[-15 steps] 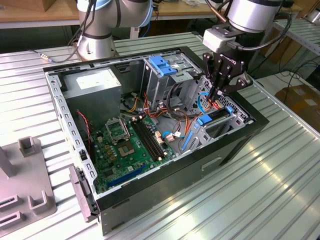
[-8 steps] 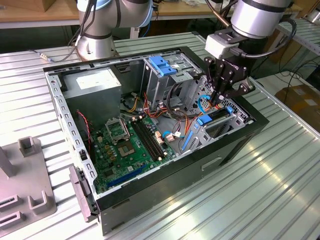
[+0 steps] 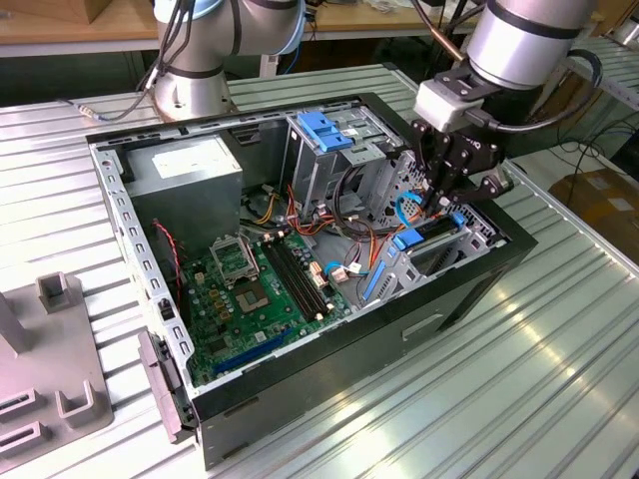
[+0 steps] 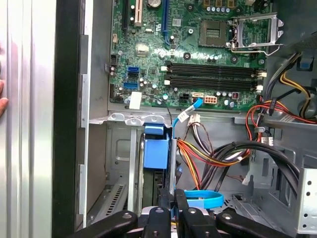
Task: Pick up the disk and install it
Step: 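Insert the second disk wire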
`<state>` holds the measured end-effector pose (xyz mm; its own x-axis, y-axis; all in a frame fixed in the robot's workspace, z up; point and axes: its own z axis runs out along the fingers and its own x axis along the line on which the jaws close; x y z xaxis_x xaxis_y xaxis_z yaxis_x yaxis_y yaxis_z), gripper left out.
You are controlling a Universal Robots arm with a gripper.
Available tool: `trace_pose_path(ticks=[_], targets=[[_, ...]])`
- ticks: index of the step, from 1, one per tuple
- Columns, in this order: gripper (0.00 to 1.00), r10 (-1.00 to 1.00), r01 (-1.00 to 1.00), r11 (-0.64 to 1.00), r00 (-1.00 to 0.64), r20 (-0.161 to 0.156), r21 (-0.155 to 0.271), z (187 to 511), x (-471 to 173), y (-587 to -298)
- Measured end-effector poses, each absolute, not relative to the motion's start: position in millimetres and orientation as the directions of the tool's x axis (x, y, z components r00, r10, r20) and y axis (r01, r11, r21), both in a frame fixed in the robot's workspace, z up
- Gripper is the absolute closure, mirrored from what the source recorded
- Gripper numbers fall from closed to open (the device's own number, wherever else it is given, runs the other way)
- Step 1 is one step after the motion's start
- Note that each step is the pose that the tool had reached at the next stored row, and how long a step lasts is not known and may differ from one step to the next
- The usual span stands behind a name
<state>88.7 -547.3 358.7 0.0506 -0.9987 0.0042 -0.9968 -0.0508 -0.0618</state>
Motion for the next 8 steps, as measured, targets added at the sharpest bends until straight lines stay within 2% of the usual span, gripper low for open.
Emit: trace_pose_path(ticks=[8], targets=[[0.84, -0.998, -0.996, -0.061, 0.063, -0.03, -0.071, 355.3, 87.2, -557.7]])
